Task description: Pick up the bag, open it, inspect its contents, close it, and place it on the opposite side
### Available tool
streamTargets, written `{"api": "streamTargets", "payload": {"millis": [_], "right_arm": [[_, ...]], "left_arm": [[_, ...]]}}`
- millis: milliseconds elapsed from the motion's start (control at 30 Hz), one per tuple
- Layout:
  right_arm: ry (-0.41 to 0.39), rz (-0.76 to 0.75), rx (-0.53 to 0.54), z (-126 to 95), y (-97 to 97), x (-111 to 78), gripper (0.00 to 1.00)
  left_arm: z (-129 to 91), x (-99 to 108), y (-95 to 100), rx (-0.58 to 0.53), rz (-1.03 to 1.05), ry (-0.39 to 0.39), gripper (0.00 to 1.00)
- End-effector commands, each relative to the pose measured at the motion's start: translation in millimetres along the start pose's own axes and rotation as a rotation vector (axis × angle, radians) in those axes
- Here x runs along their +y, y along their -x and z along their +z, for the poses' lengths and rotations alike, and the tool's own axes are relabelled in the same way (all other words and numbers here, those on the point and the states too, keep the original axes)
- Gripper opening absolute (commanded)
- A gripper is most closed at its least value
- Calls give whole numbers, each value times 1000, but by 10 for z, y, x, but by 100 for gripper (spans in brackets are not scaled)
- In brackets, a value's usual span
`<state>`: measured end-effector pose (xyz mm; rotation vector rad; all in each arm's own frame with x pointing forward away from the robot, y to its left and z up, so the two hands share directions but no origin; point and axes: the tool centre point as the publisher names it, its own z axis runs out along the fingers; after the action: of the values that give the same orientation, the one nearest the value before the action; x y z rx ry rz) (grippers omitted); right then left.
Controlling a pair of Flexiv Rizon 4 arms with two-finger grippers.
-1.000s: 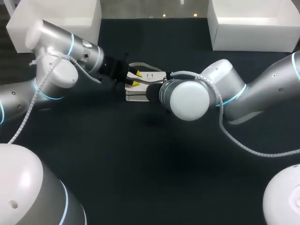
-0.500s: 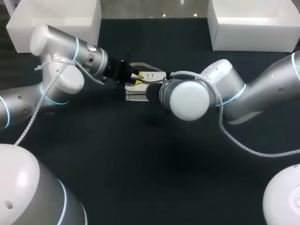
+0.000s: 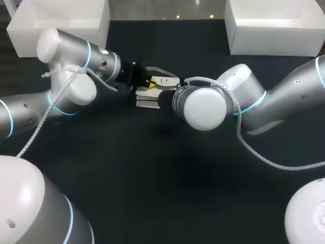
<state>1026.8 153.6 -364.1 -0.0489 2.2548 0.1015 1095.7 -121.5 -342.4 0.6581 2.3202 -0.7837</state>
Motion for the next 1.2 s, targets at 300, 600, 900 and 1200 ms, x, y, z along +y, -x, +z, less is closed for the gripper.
{"api": "streamTargets", "payload": {"millis": [300,600,900,1200], "right_arm": [[7,1,-16,5,-55,-13,0],[7,1,-16,5,-55,-13,0],[7,1,-16,5,-55,-13,0],[7,1,-16,5,-55,-13,0]], "left_arm": [[-208,251,487,138,-251,-93,0],[-217,271,481,165,-272,-103,0],[-179,188,303,111,-261,-61,67],[8,177,295,91,-318,-46,76]]}}
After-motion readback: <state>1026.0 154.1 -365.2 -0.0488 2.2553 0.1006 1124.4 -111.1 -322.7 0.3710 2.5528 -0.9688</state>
